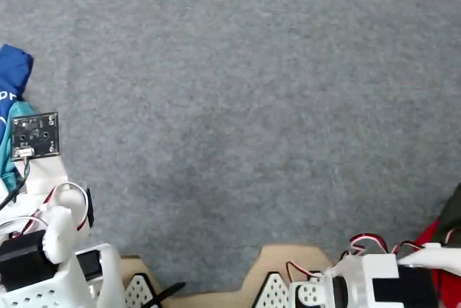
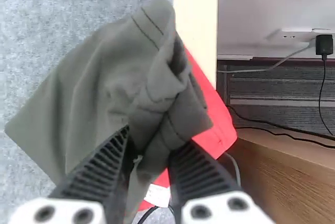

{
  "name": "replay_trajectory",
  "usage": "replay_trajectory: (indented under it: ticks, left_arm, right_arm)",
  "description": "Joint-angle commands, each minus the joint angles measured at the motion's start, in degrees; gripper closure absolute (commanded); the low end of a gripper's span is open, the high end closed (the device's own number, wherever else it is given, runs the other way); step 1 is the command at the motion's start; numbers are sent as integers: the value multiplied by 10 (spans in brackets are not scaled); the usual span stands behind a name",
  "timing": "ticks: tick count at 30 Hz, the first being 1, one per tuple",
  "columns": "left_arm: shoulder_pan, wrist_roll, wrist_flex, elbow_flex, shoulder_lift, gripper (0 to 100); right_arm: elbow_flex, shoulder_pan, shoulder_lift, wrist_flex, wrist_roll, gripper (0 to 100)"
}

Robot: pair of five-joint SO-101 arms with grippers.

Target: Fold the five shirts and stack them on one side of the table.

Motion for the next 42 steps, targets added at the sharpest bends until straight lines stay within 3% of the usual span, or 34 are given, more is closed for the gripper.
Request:
replay_trajectory:
  ticks: [1, 9, 19, 24, 27, 31, 36, 38, 42]
  left_arm:
    - [-1, -4, 3, -1, -1, 980]
    - [-1, -4, 3, -1, -1, 980]
    - [-1, -4, 3, -1, -1, 980]
    - [-1, -4, 3, -1, -1, 980]
    - [-1, -4, 3, -1, -1, 980]
    - [-3, -4, 3, -2, -1, 980]
    - [-7, -1, 3, -4, 3, 980]
    - [-33, -1, 3, -7, 4, 980]
    - [-137, -16, -36, -16, 39, 978]
  right_arm:
    - [-26, 17, -36, -6, 17, 994]
    - [26, 29, -36, -7, 94, 984]
    - [34, 53, -41, -4, 101, 622]
    - [32, 44, -59, 66, 102, 609]
    - [31, 0, -88, 135, 99, 609]
    - [31, -115, -129, 227, 98, 670]
    - [31, -347, -182, 308, 98, 932]
    - [31, -452, -197, 309, 98, 992]
    - [33, -637, -196, 288, 49, 986]
